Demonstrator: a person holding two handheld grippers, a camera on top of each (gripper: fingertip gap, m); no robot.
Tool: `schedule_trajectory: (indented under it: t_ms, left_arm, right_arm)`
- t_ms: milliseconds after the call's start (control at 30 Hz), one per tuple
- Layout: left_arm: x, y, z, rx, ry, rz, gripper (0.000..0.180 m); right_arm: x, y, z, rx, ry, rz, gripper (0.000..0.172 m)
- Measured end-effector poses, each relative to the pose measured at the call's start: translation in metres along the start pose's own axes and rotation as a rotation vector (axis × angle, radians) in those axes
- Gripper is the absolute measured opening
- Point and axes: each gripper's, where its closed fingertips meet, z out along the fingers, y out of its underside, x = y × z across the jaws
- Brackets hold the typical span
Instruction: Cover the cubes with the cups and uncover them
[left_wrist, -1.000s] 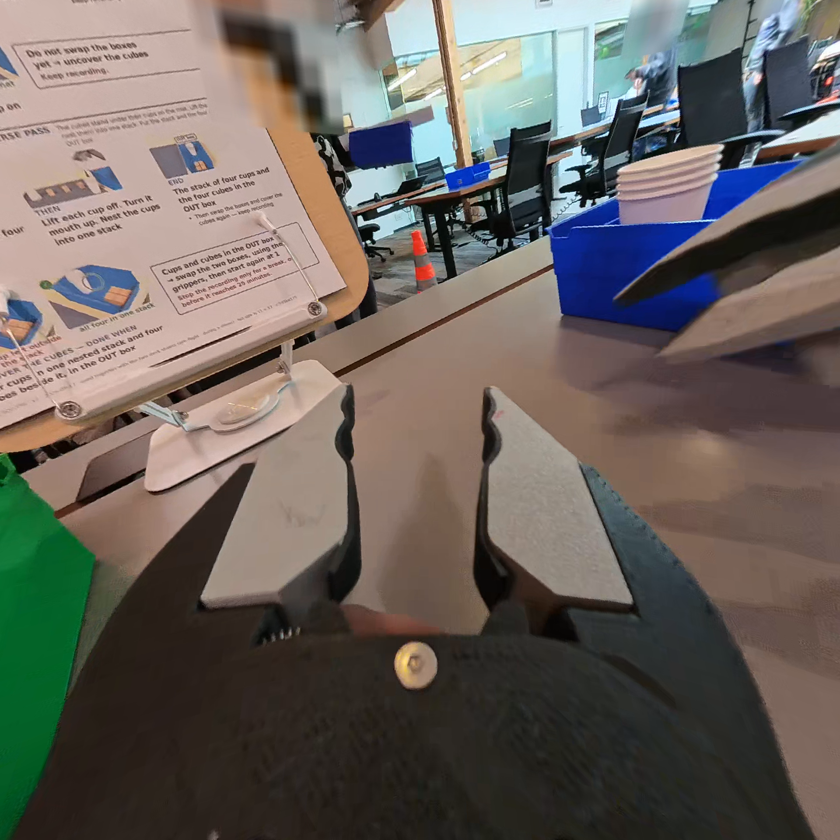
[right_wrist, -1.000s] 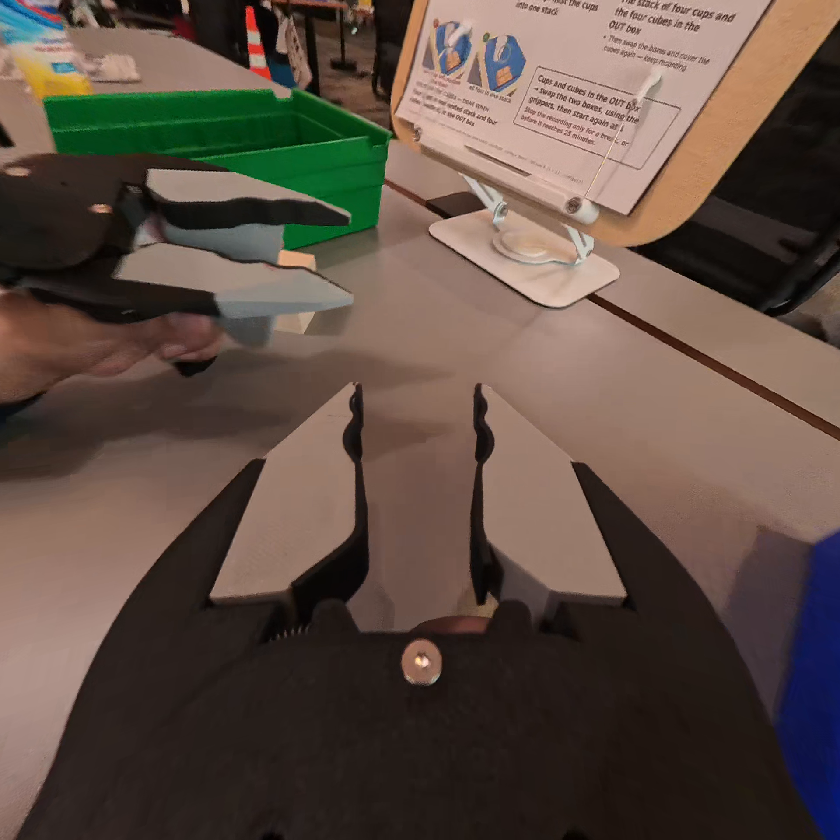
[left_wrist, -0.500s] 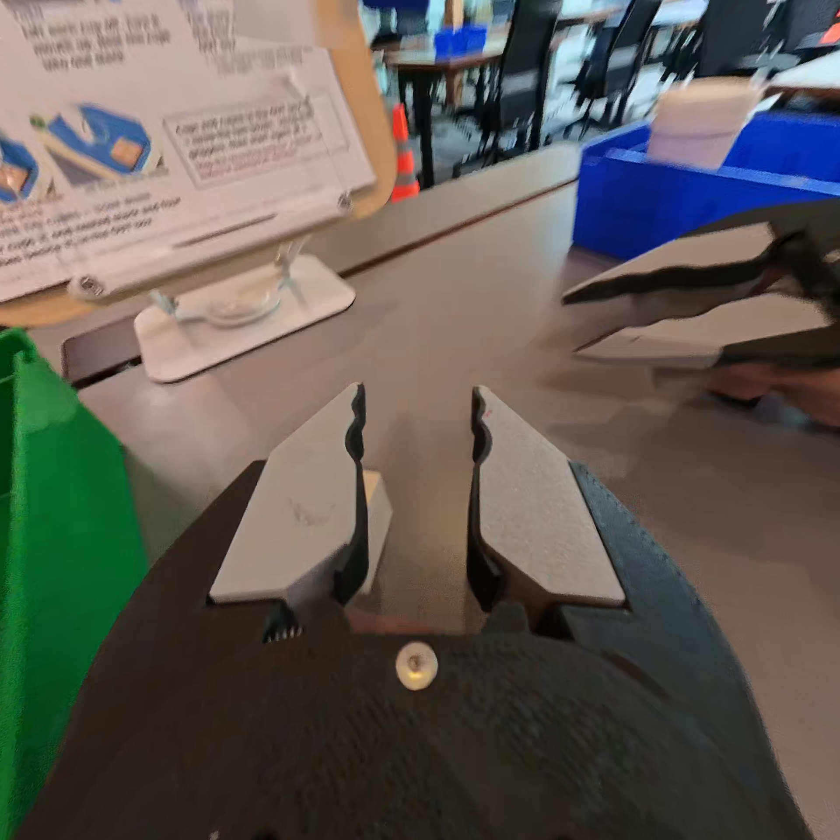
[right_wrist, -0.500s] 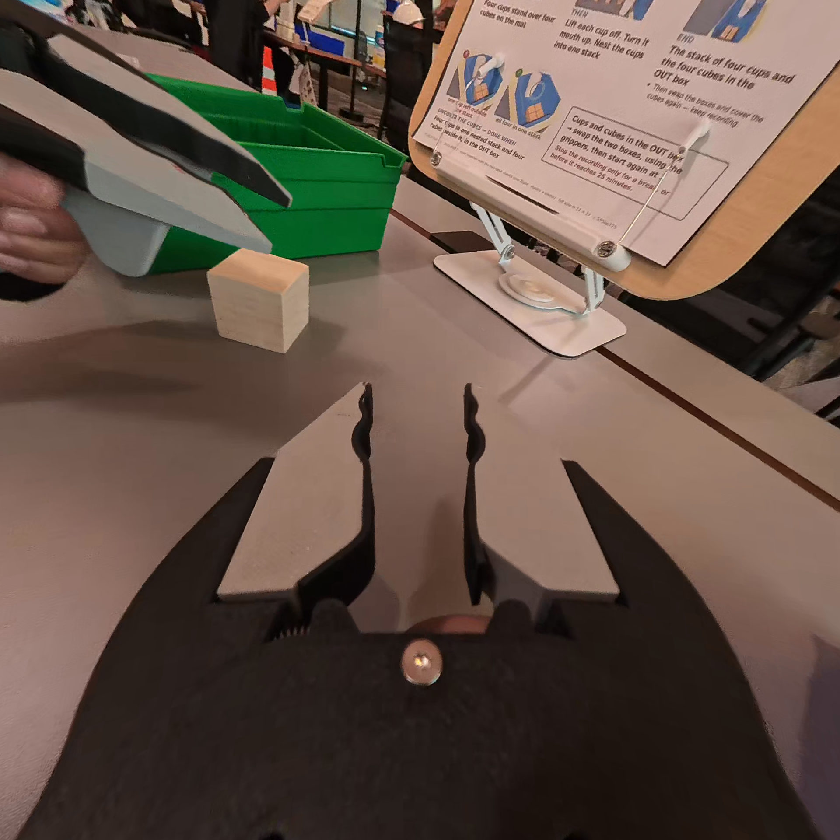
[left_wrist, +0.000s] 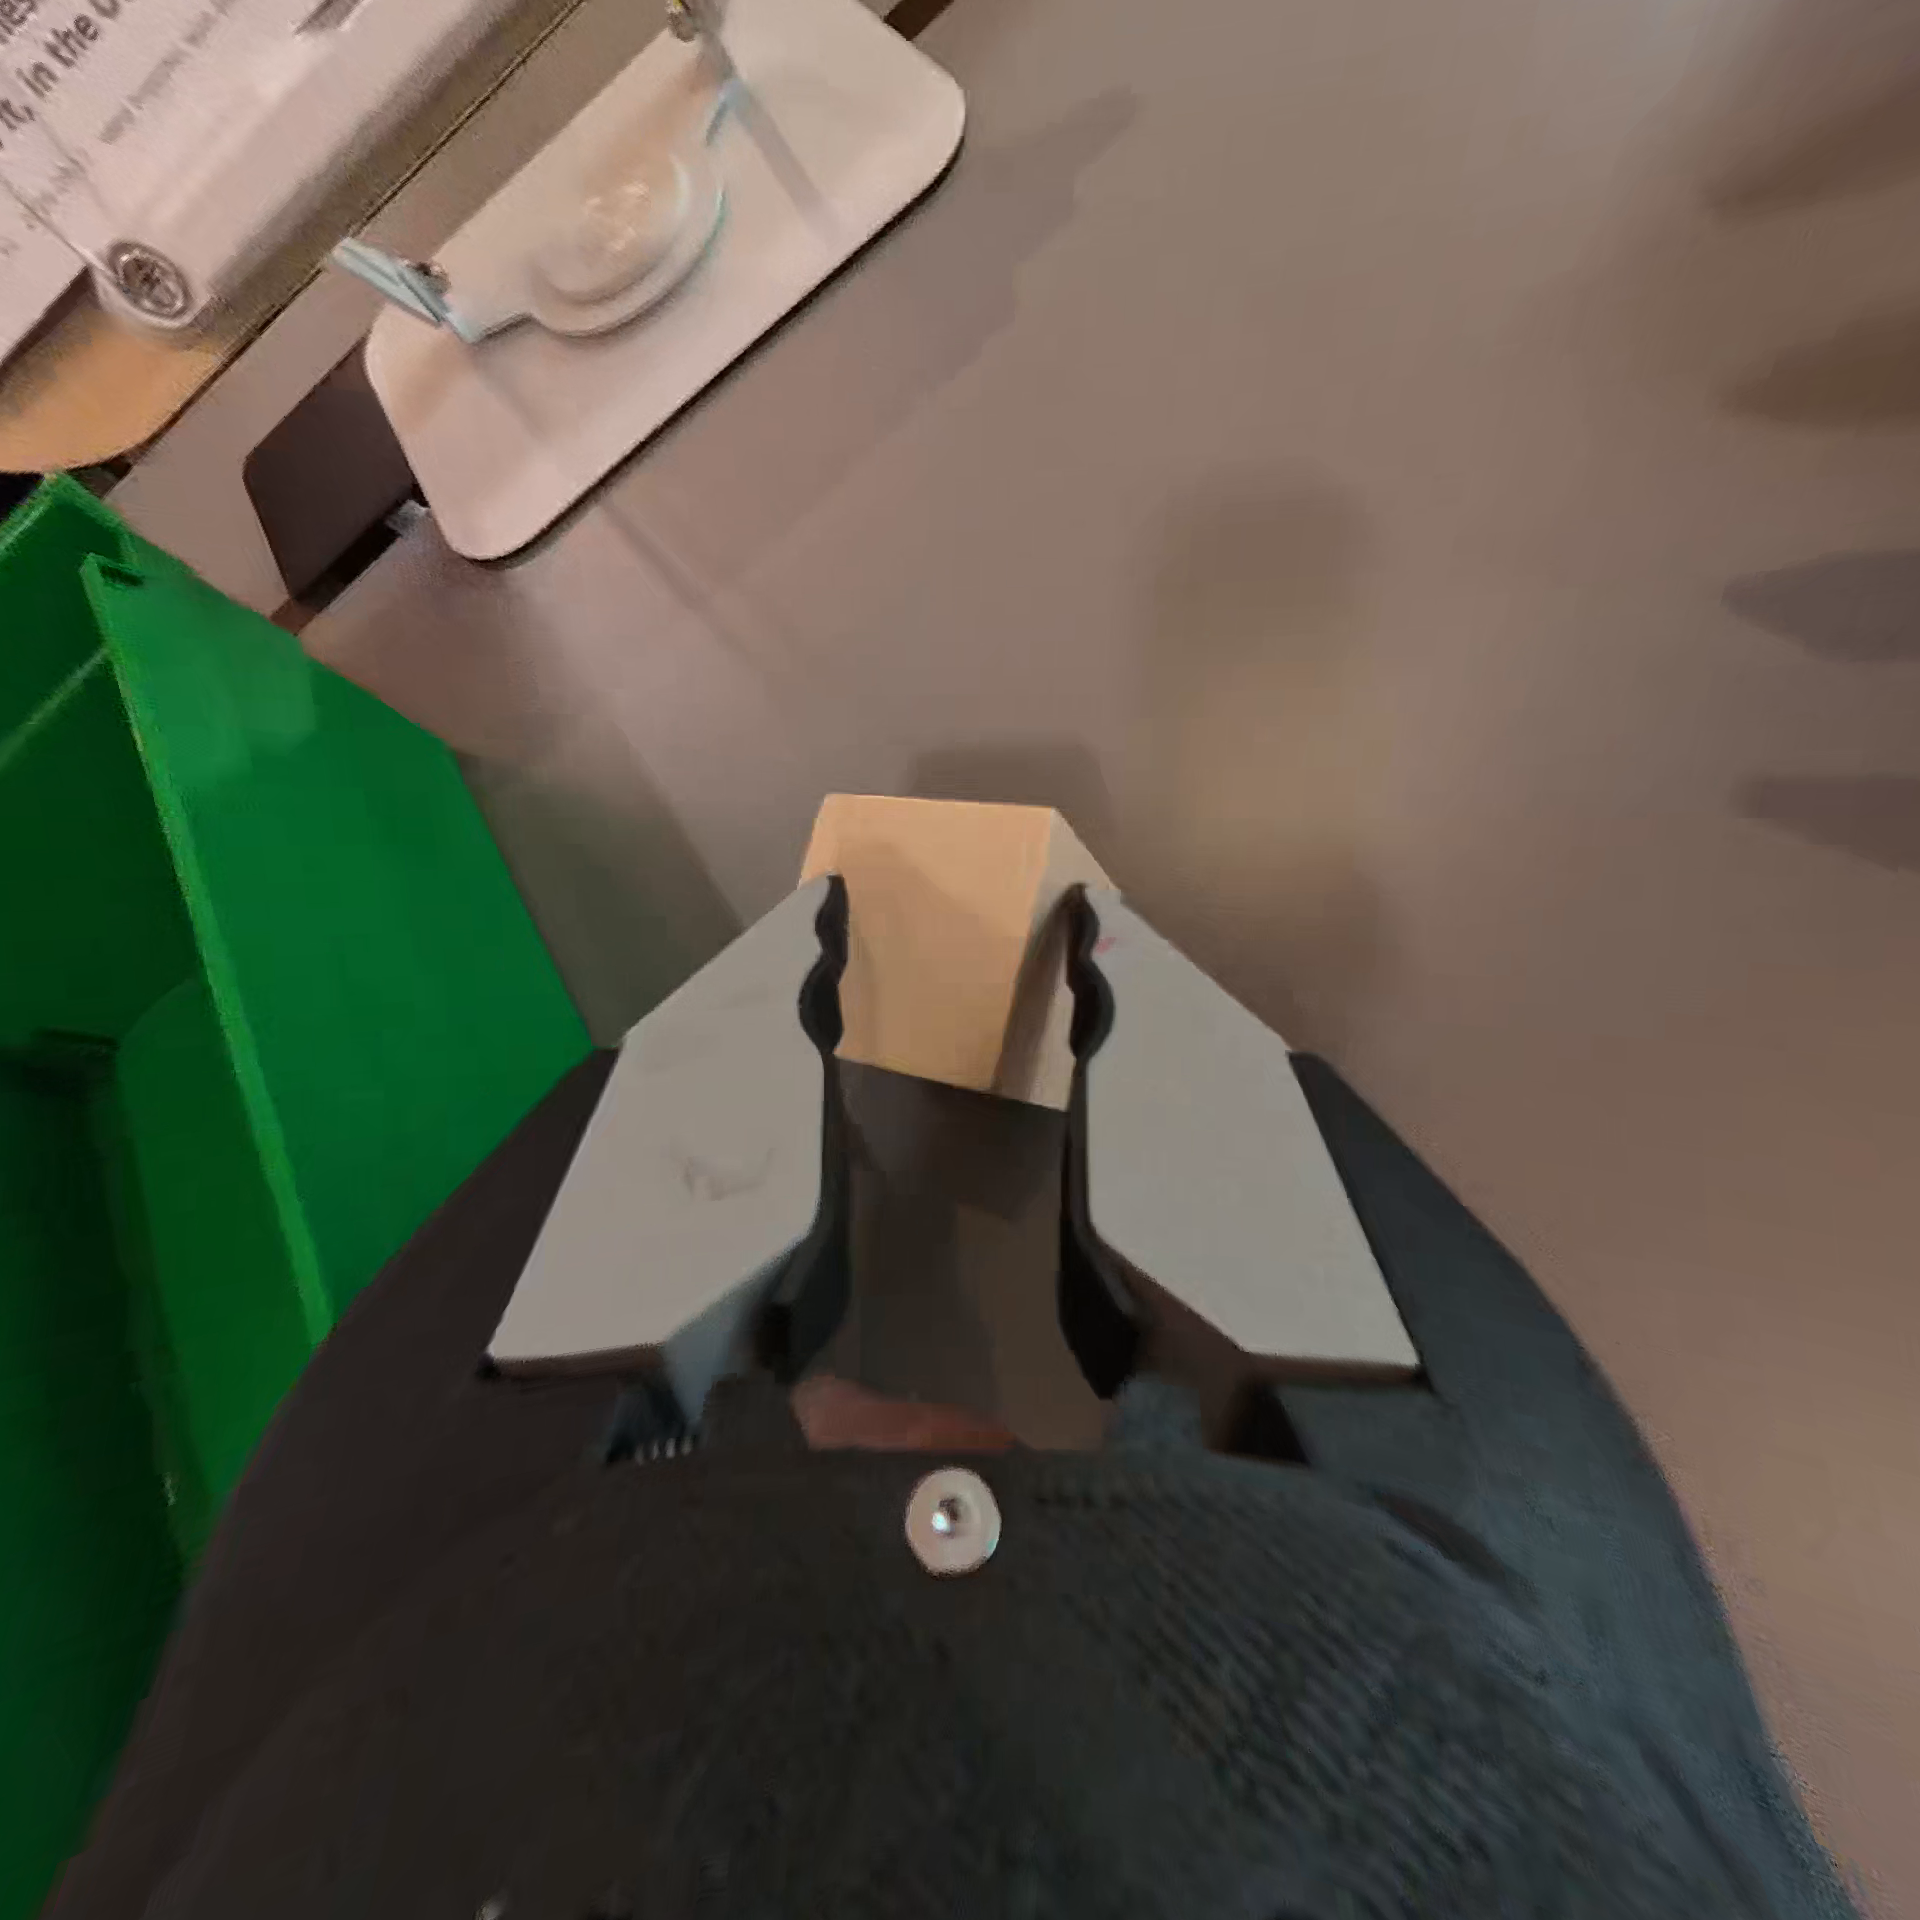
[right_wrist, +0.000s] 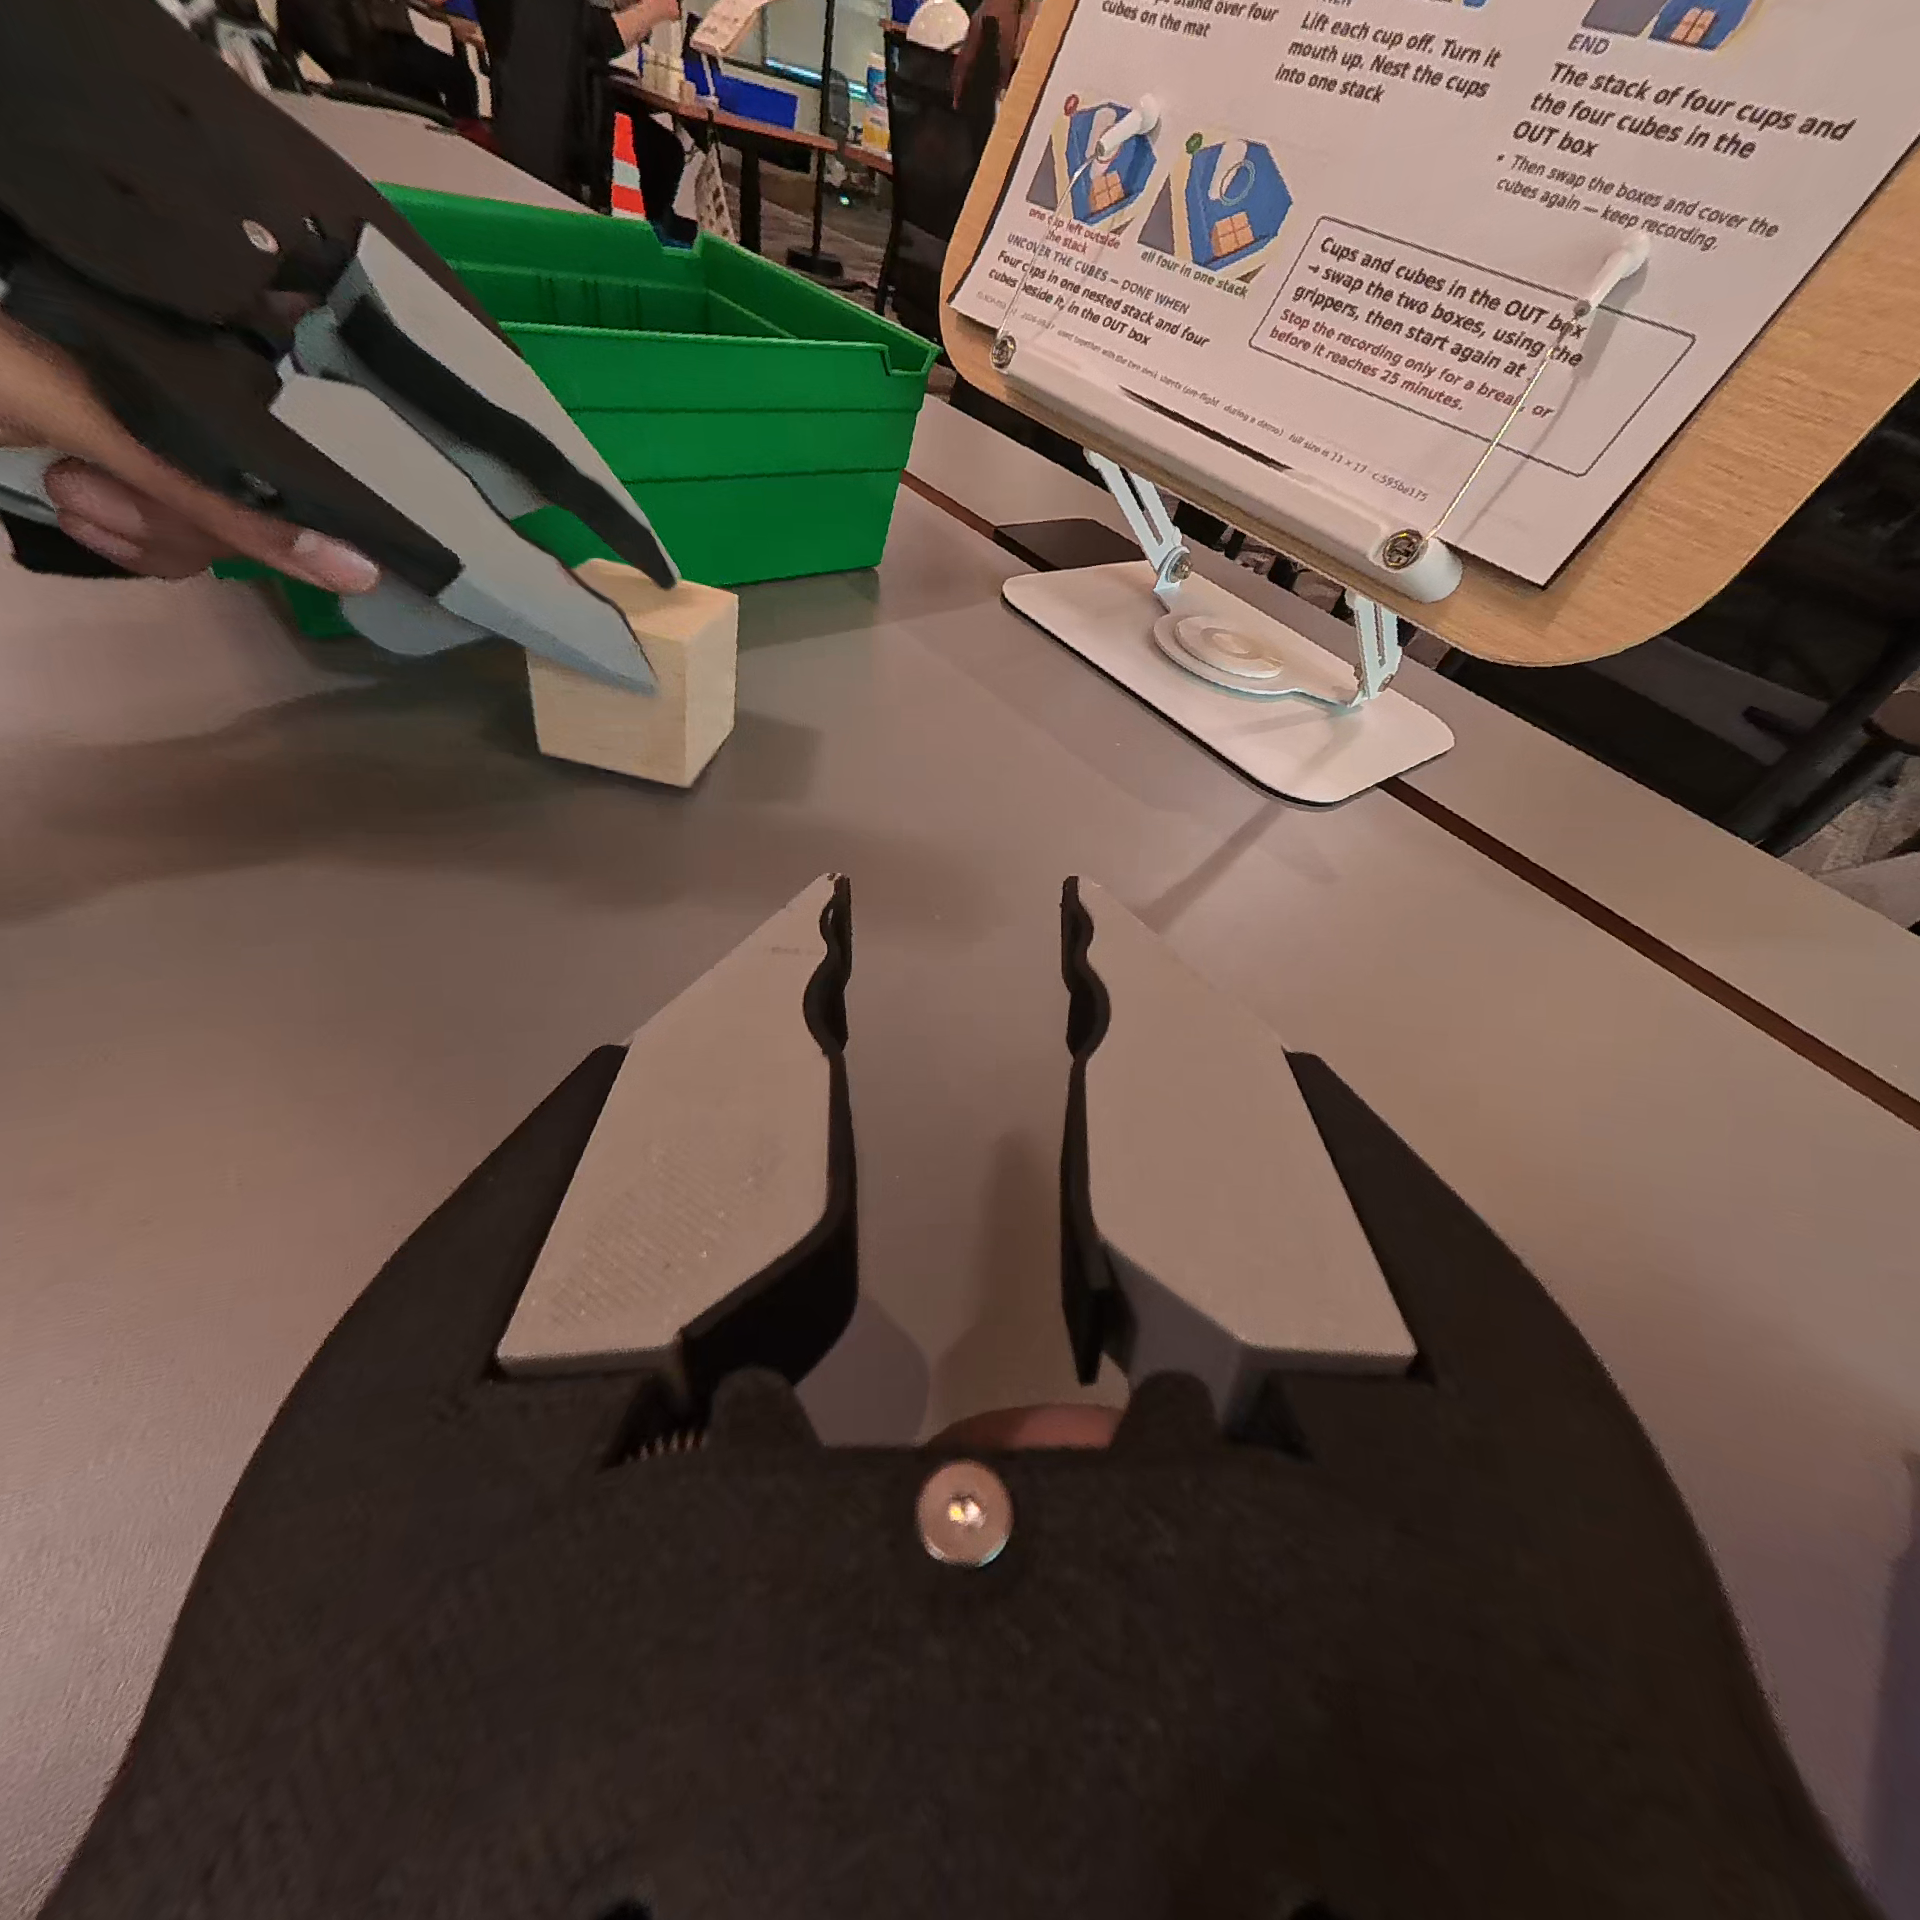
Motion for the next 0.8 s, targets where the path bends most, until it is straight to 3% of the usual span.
schedule_trajectory:
  t_ms: [67, 167, 200, 267, 467, 667, 800]
  left_arm:
    - [0.017, -0.019, -0.006, 0.071, 0.096, -0.004, 0.000]
    - [0.017, -0.032, -0.002, 0.113, 0.050, -0.012, 0.000]
    - [0.023, -0.026, 0.003, 0.081, 0.070, 0.006, 0.001]
    - [0.035, -0.013, 0.015, 0.012, 0.108, 0.028, 0.022]
    - [0.040, -0.001, 0.022, 0.014, 0.106, 0.023, 0.021]
    - [0.020, -0.029, -0.018, 0.112, 0.093, -0.020, 0.031]
    - [-0.005, -0.042, -0.042, 0.118, 0.062, -0.032, 0.051]
  right_arm:
    - [0.000, 0.000, 0.000, 0.002, -0.015, 0.030, 0.037]
    - [0.001, 0.002, 0.000, 0.000, -0.031, 0.069, 0.038]
    - [0.002, 0.002, 0.000, 0.000, -0.029, 0.072, 0.038]
    - [0.004, 0.002, -0.001, 0.003, -0.023, 0.068, 0.037]
    - [0.002, 0.003, 0.002, -0.004, -0.028, 0.062, 0.037]
    - [0.001, 0.003, 0.002, -0.003, -0.031, 0.057, 0.037]
    - [-0.001, 0.003, 0.003, -0.008, -0.036, 0.049, 0.037]
